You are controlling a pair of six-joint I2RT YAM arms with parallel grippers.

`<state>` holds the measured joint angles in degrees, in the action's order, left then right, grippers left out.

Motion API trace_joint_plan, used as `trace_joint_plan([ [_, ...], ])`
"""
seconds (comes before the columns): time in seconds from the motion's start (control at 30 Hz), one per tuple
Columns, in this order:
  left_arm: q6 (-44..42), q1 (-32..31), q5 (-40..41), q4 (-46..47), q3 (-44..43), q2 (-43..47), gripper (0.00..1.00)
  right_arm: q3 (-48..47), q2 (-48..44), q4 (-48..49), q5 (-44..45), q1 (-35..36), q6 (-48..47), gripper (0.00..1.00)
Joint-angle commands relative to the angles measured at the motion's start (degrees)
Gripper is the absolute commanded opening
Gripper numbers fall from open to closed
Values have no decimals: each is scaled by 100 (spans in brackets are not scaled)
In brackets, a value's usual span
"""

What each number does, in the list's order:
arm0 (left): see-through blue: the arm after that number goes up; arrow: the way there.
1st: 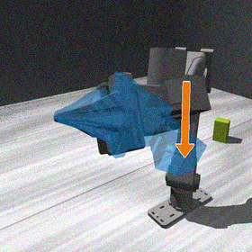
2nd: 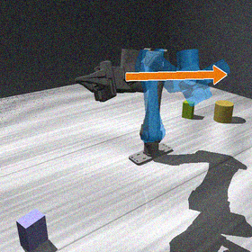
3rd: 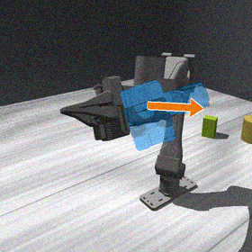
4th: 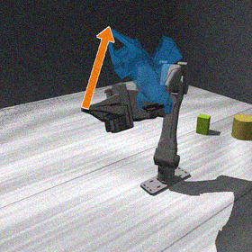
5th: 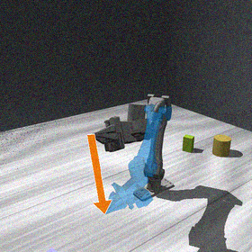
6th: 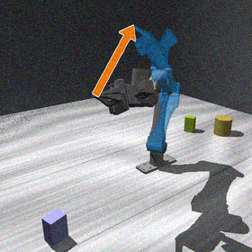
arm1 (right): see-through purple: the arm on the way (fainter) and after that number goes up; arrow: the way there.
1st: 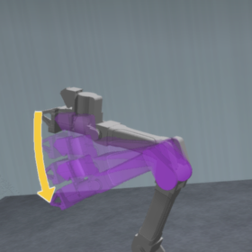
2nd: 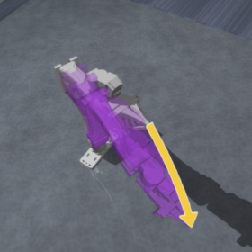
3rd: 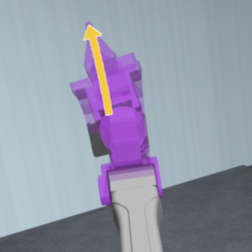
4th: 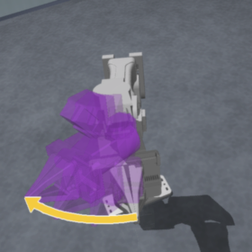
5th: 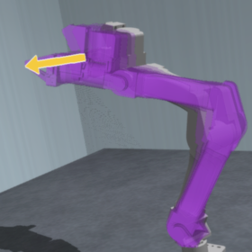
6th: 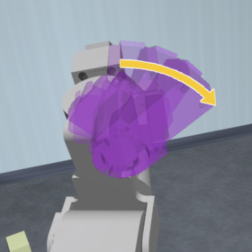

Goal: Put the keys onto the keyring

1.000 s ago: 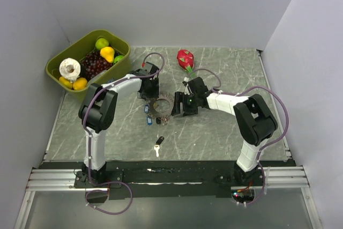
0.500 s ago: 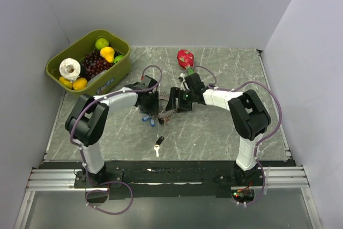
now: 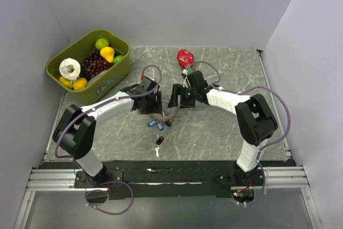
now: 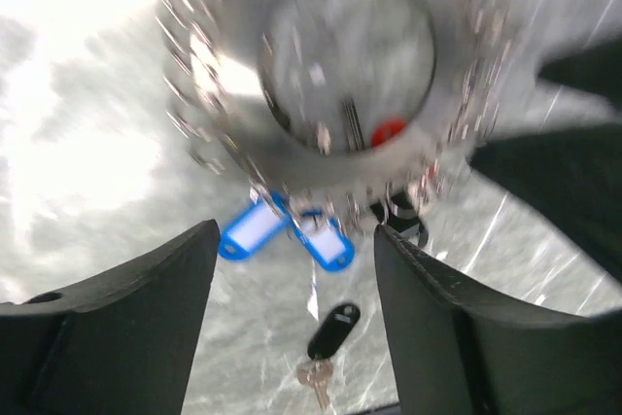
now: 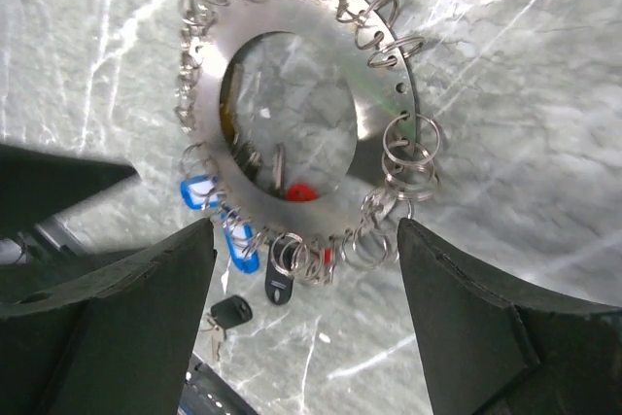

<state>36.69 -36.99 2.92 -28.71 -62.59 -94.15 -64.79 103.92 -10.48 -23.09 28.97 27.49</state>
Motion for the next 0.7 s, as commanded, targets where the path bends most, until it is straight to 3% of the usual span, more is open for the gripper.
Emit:
trace_joint_plan([
  [0.0, -293, 507, 201, -30, -491, 204, 72, 178, -600, -7, 375, -93, -86, 83],
  [0.13, -705, 886, -89, -143, -964, -454, 70, 204, -504, -68, 341, -111, -59, 83],
  [0.37, -883, 975, -239, -328, -1923, -1483, 68, 187, -285, -112, 182, -137, 11, 82],
  [0.67, -716, 983, -678, -21, -1696, -1844, 56, 160, 32, 134, -310, -137, 178, 76],
])
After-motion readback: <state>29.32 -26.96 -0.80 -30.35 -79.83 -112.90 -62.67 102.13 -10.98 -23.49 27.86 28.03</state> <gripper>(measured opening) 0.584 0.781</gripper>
